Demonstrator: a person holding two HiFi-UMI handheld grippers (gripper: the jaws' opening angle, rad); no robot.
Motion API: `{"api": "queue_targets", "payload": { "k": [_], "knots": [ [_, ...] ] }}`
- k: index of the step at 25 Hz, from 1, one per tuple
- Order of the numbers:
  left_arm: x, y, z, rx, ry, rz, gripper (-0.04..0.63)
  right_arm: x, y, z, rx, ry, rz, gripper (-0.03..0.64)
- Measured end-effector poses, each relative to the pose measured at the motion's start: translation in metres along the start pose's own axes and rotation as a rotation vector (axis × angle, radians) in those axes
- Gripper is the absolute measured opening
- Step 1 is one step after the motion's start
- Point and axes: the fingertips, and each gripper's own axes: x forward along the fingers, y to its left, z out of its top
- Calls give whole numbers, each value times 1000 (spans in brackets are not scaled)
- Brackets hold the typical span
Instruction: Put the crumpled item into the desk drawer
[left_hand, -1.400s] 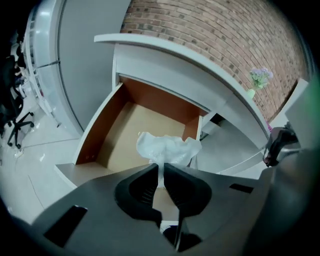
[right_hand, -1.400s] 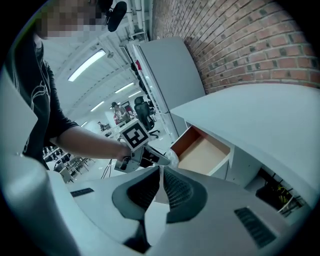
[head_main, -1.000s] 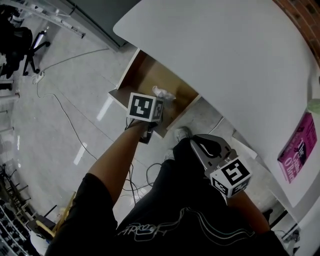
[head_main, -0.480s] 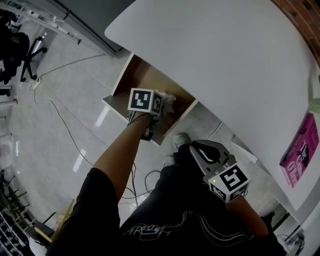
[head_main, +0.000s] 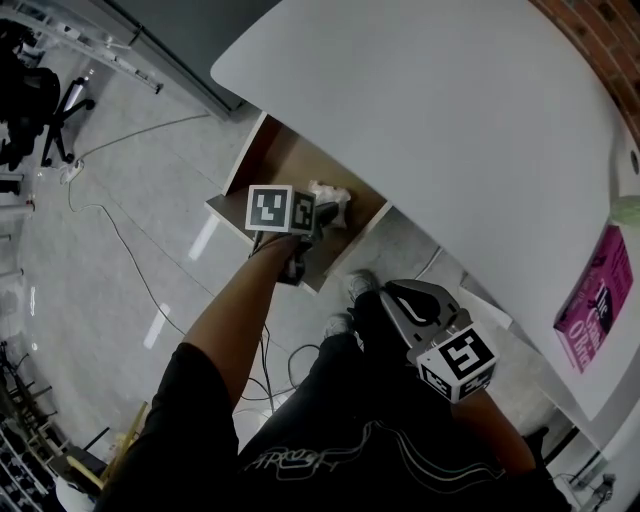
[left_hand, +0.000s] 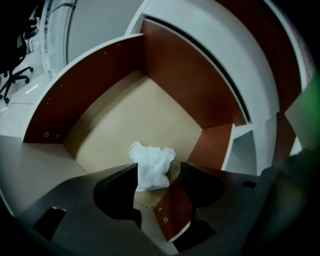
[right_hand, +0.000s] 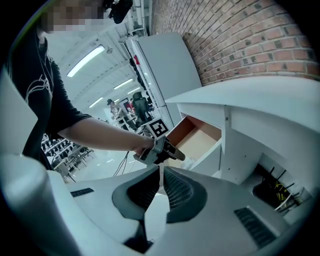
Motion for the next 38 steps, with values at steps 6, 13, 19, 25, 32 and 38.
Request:
{"api": "queue_targets", "payload": {
  "k": [6,13,19,25,32,38],
  "knots": [
    [-62,-40,-5,27,-50,-92,310,-15,13,25,-41,-6,6,54],
    [-161,-119,-19,140,-120,-193,307,-53,43,76,-62,-86,10,54],
    [-265,-173,-20,208,-277,-224,212,-95,87,139,-118,-191,47,54],
    [-346,-232,-31,207,-431,-303,115,-134,140,181,-211,-236,115,54],
    [-404,-278,-59,290,-507,-340,30,-174,174,203,-174,-307,142,54],
    [-429,-300,-63,388,-536,-318,23,-190,190,213,-184,-354,142,52]
  ]
}}
